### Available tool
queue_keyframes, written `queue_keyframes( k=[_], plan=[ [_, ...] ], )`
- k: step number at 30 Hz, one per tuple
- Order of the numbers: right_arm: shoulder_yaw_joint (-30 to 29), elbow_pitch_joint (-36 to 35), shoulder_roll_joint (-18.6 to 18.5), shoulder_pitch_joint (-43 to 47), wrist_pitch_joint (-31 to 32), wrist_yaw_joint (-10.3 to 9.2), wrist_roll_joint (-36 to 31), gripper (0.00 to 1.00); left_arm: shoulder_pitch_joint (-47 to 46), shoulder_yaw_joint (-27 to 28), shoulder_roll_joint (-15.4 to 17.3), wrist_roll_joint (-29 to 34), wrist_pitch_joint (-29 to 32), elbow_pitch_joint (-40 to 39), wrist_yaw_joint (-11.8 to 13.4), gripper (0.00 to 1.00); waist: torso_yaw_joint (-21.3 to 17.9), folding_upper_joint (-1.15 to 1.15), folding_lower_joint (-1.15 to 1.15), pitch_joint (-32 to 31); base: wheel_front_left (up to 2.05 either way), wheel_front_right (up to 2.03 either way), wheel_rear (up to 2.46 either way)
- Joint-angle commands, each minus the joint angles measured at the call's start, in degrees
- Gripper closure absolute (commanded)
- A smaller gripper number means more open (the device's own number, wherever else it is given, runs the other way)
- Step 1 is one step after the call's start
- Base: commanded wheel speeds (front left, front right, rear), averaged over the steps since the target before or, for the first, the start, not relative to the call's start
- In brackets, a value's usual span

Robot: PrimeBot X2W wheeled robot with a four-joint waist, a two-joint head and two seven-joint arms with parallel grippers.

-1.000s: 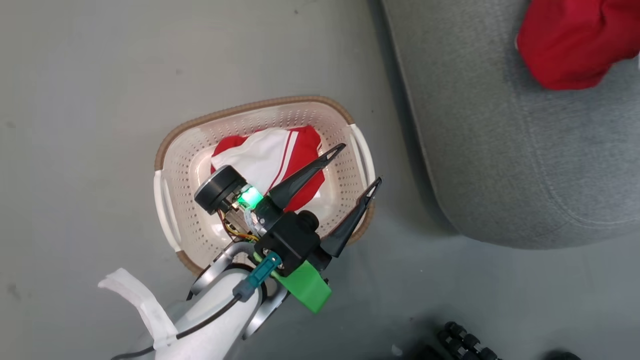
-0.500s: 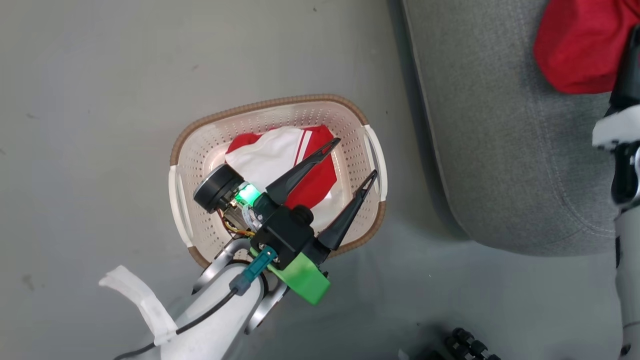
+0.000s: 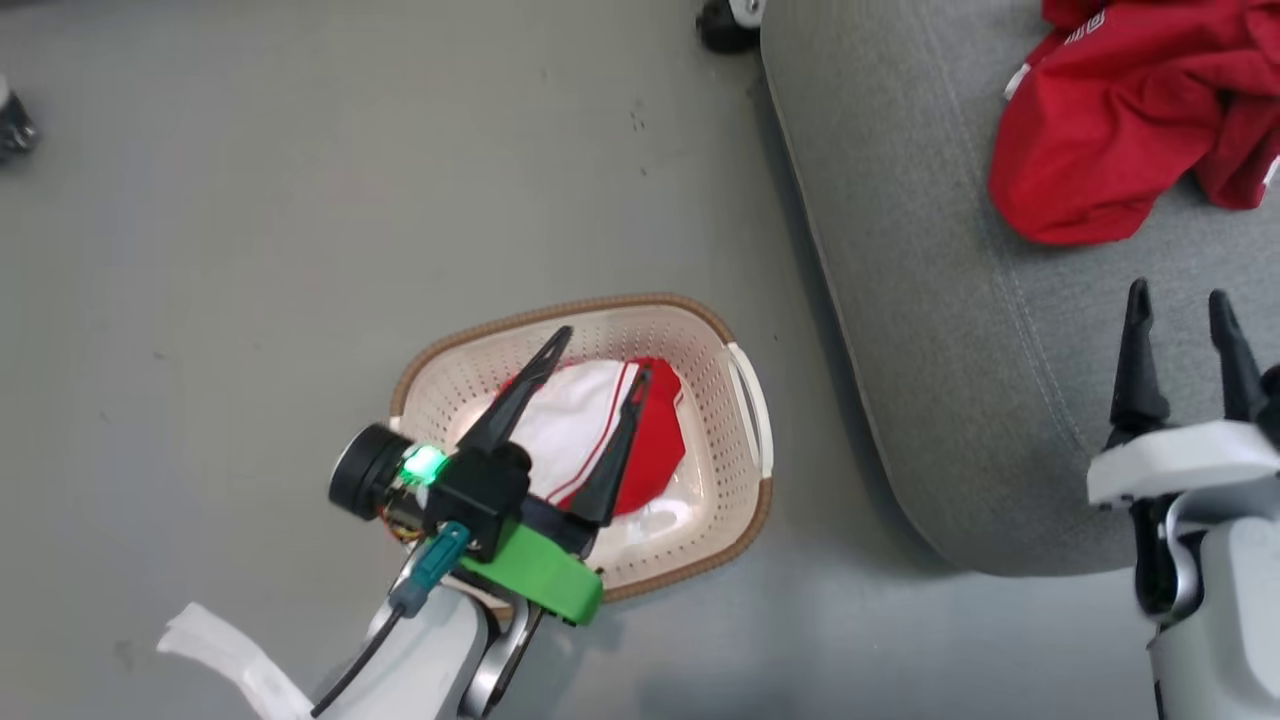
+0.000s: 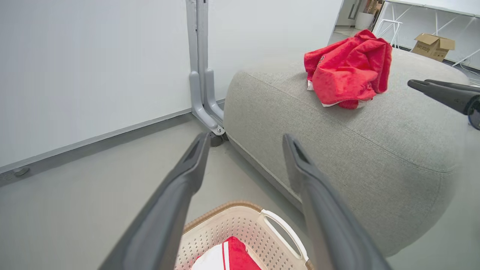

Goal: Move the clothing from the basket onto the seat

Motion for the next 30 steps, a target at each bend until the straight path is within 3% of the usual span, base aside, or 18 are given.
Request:
queue_keyframes(
  k=[1, 19, 30],
  plan=[
    [0.46, -0.92, 0.31, 2.11, -0.17, -0.02, -0.39, 0.0, 1.68, 0.91, 0.16, -0.49, -0.42, 0.28, 0.61, 0.0, 2.16, 0.0, 0.0, -5.66, 0.0, 0.0, 0.0],
    [8.05, -12.06, 2.94, 13.27, 0.8, -0.02, -2.64, 0.0, 12.24, 17.36, -0.32, -1.26, -0.42, -2.6, 5.21, 0.0, 10.39, 0.0, 0.0, -13.04, 0.0, 0.0, 0.0],
    [11.16, -17.4, 3.22, 17.75, 3.85, -0.02, -3.38, 0.0, 18.54, 25.84, -1.49, 0.68, -0.44, -2.96, 3.85, 0.0, 13.83, 0.0, 0.0, -16.9, 0.0, 0.0, 0.0]
  ],
)
